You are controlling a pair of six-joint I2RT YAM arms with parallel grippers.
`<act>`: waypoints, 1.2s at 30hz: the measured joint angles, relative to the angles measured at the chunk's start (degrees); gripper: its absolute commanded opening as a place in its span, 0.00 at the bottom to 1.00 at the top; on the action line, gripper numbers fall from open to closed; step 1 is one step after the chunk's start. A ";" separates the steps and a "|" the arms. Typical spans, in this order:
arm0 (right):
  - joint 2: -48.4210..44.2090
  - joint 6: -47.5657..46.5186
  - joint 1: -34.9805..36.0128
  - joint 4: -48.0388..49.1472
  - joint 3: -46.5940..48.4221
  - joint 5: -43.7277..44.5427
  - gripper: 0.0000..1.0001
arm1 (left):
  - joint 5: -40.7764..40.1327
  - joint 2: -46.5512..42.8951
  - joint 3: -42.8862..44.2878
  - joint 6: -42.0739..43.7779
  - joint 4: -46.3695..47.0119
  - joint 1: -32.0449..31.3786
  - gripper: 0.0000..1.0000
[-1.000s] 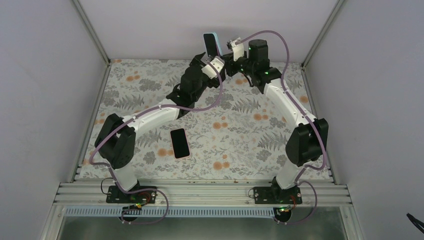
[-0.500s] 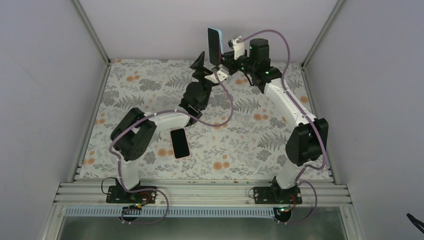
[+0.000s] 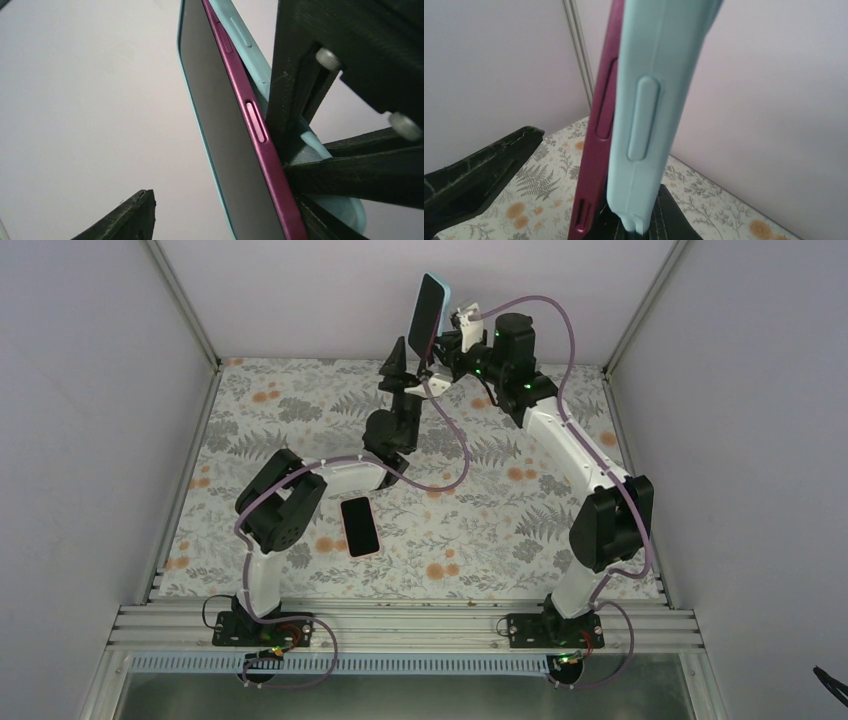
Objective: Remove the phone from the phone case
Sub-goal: Remove the phone case from the phone.
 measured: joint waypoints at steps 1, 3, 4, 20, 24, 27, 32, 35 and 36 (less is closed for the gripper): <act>0.00 -0.07 0.15 0.52 0.17 -0.13 0.03 | 0.02 0.28 0.26 0.04 1.11 0.07 0.60; 0.04 -0.11 0.44 1.22 0.42 -0.31 0.03 | 0.09 0.68 0.42 0.48 2.89 0.15 0.58; 0.11 -0.20 0.55 1.57 0.52 -0.59 0.03 | 0.20 0.81 0.44 0.74 3.63 0.17 0.56; 2.27 -1.03 1.09 6.80 1.60 -4.28 0.03 | 1.22 7.04 4.44 1.31 13.94 0.79 0.22; 2.43 0.20 1.07 6.23 1.55 -4.07 0.02 | 1.97 7.13 4.57 2.36 14.08 0.85 0.17; 2.58 0.57 1.05 6.71 1.62 -4.39 0.02 | 2.36 7.30 5.01 2.23 14.12 0.85 0.17; 2.62 1.18 0.85 7.32 1.95 -4.46 0.02 | 3.06 7.85 6.49 2.29 14.12 0.96 0.16; 2.62 1.51 0.85 7.43 1.99 -4.52 0.02 | 3.32 7.85 6.69 2.32 14.14 0.96 0.08; 2.62 1.49 0.85 7.52 1.99 -4.59 0.03 | 3.37 7.85 6.71 2.25 14.14 0.96 0.05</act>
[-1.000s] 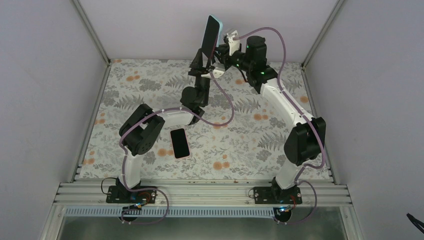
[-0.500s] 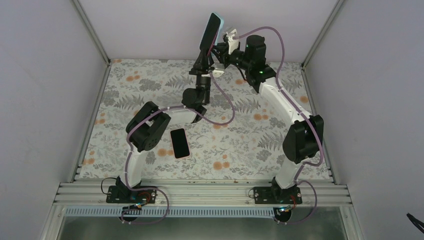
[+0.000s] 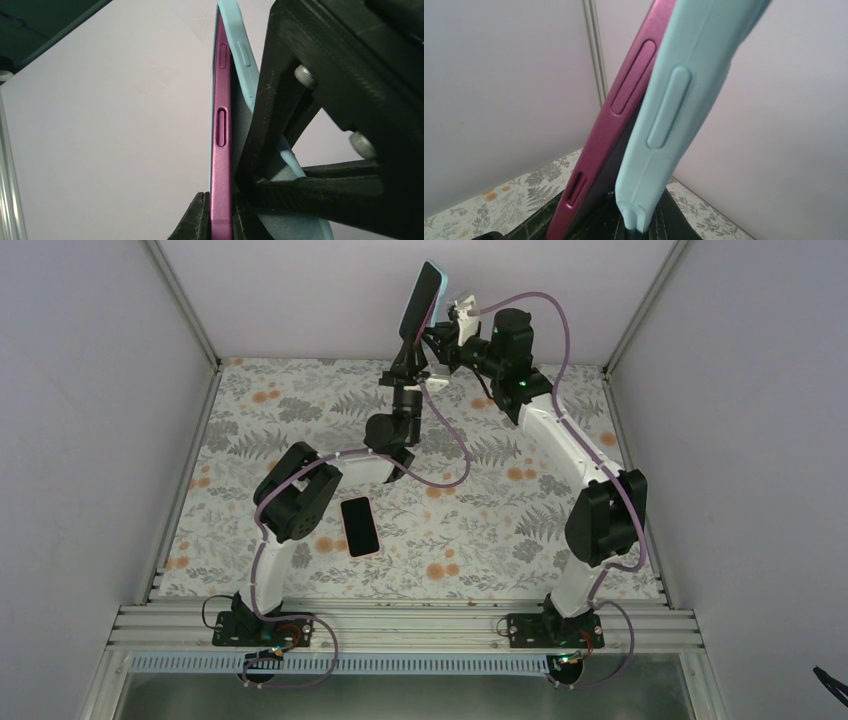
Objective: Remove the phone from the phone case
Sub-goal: Remove the phone case from the phone.
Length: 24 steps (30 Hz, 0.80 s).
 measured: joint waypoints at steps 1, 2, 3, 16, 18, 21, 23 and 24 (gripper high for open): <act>0.00 -0.13 0.00 0.07 0.00 0.17 0.03 | -0.04 0.00 0.00 0.11 -0.02 0.00 0.03; 0.00 -0.24 0.00 0.07 0.00 0.46 0.03 | -0.04 0.00 0.02 0.31 -0.02 0.00 0.02; 0.00 -0.24 0.00 0.02 0.00 0.63 0.03 | -0.02 0.00 0.00 0.22 -0.02 0.00 0.02; 3.72 -3.76 -3.43 -15.30 3.32 6.99 0.03 | -3.61 -10.99 -14.38 8.24 -12.28 -1.53 0.02; 4.63 -6.27 -5.57 -17.44 3.54 8.68 0.03 | -3.37 -15.41 -17.16 8.17 -18.16 -2.01 0.02; 5.70 -8.98 -8.41 -20.98 3.50 10.51 0.03 | -2.19 -22.25 -20.39 7.63 -22.67 -2.99 0.02; 6.73 -10.73 -10.60 -23.89 3.50 11.17 0.03 | -1.77 -27.34 -22.51 8.00 -22.82 -3.54 0.02; 7.19 -11.41 -11.52 -25.27 3.50 11.21 0.03 | -1.66 -29.53 -23.93 8.39 -22.34 -3.72 0.02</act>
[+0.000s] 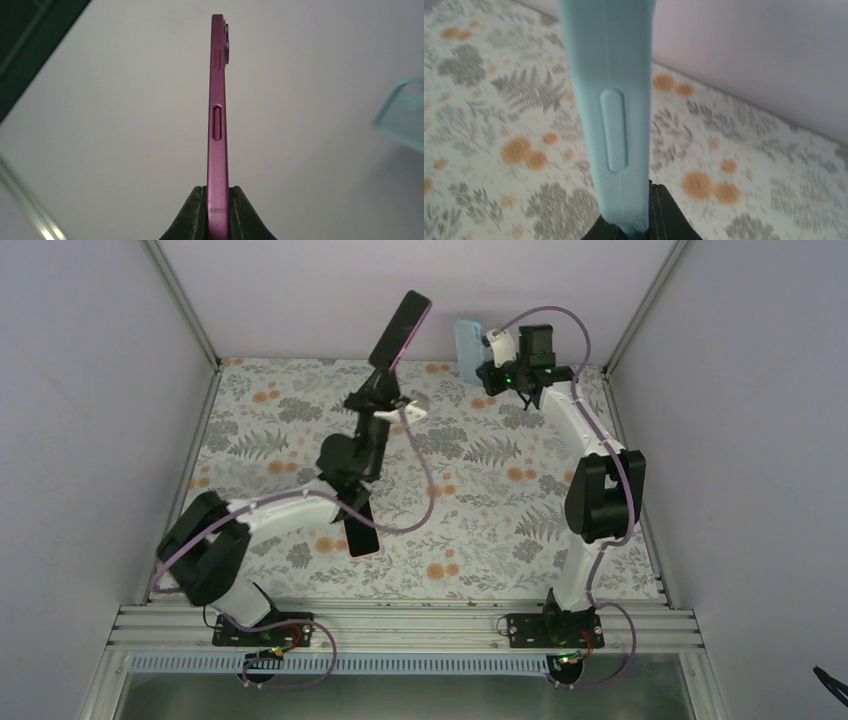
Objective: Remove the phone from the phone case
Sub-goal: Place the phone case at the center of the board, then place the phone at the center of the board.
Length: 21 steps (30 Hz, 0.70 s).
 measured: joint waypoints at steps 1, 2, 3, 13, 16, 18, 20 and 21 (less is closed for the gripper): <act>0.42 -0.70 -0.94 -1.40 0.07 -0.11 0.03 | 0.15 -2.27 -2.01 0.74 1.07 -0.04 0.02; 0.83 -1.44 -2.03 -3.28 0.17 -0.37 0.03 | 0.17 -5.16 -5.46 1.95 2.43 -0.02 0.02; 1.18 -2.34 -3.02 -5.11 0.26 -0.92 0.03 | -0.09 -7.15 -8.41 2.93 3.17 0.02 0.02; 1.25 -17.22 -6.51 -26.91 -4.42 -12.61 0.03 | -3.04 -25.00 -34.47 12.20 -8.50 5.27 0.02; 1.20 -21.68 -6.27 -32.57 -9.07 -14.16 0.03 | -3.41 -29.07 -38.58 14.34 -11.06 8.37 0.02; 1.20 -24.20 -6.21 -35.95 -12.11 -14.73 0.03 | -4.07 -28.89 -40.98 15.63 -12.28 11.06 0.02; 1.20 -26.10 -6.23 -38.45 -14.40 -15.13 0.03 | -4.79 -26.80 -42.75 16.33 -12.74 13.09 0.02; 1.20 -26.86 -6.21 -39.39 -15.23 -15.30 0.03 | -5.11 -25.27 -43.82 16.92 -12.41 14.03 0.02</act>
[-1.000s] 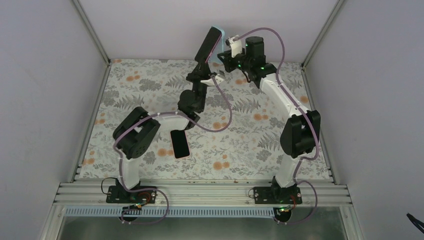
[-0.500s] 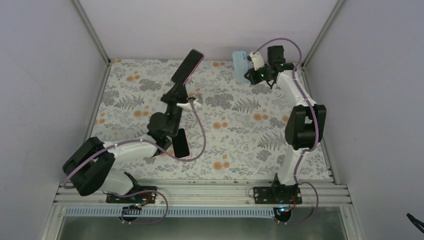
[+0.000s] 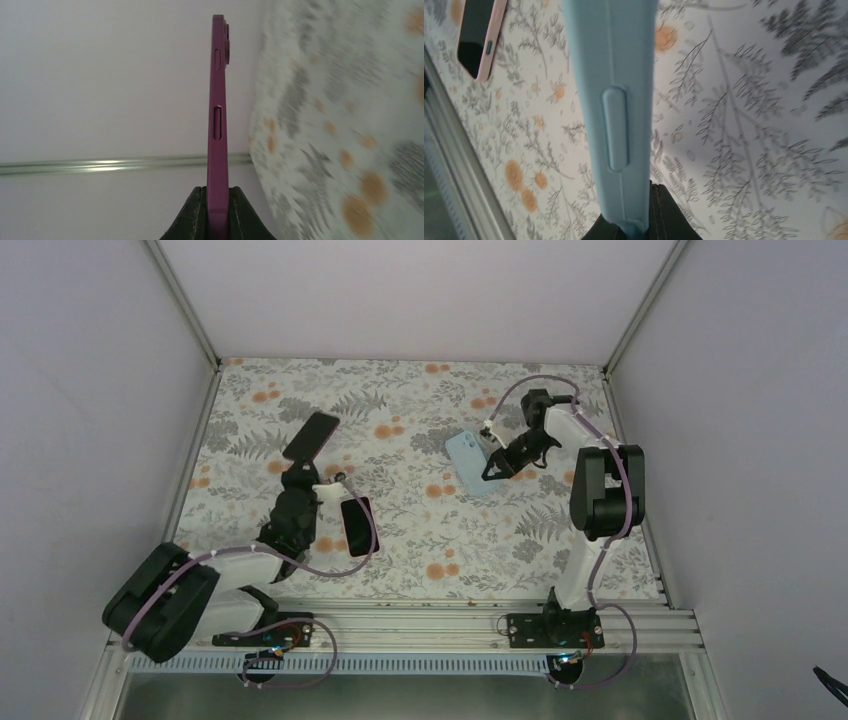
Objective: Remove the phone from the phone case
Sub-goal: Place the phone at the center of the board.
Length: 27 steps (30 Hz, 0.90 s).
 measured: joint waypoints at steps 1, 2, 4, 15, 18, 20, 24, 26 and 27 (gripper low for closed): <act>0.00 -0.61 0.00 -0.74 -0.59 -0.11 0.03 | -0.57 1.75 -1.33 0.61 0.48 0.70 0.02; 0.00 -1.20 -0.02 -1.42 -0.92 -0.31 0.03 | -1.22 3.48 -2.56 1.03 0.96 0.98 0.02; 0.00 -1.97 0.00 -2.34 -1.05 -0.79 0.03 | -1.81 6.91 -4.76 2.08 2.43 1.16 0.02; 7.15 -1.01 -0.35 -1.49 -0.81 0.68 0.23 | -2.36 20.83 -8.37 5.29 11.45 1.16 0.21; 9.64 1.01 -0.90 0.28 -0.66 1.77 0.36 | -1.90 21.16 -8.55 5.40 12.94 1.16 0.26; 9.92 2.47 -1.22 1.73 -0.57 3.15 0.48 | -1.27 21.00 -8.85 5.60 12.66 1.16 0.36; 8.15 5.14 -1.18 4.24 0.35 7.15 0.84 | 0.59 18.53 -9.62 5.51 7.04 1.16 0.77; 6.80 6.23 -1.20 6.23 0.94 10.78 1.00 | 1.95 14.95 -9.75 4.81 1.90 1.11 0.93; 5.90 6.73 -1.22 7.13 1.09 12.50 1.00 | 2.67 12.70 -9.66 4.31 -1.16 1.07 0.99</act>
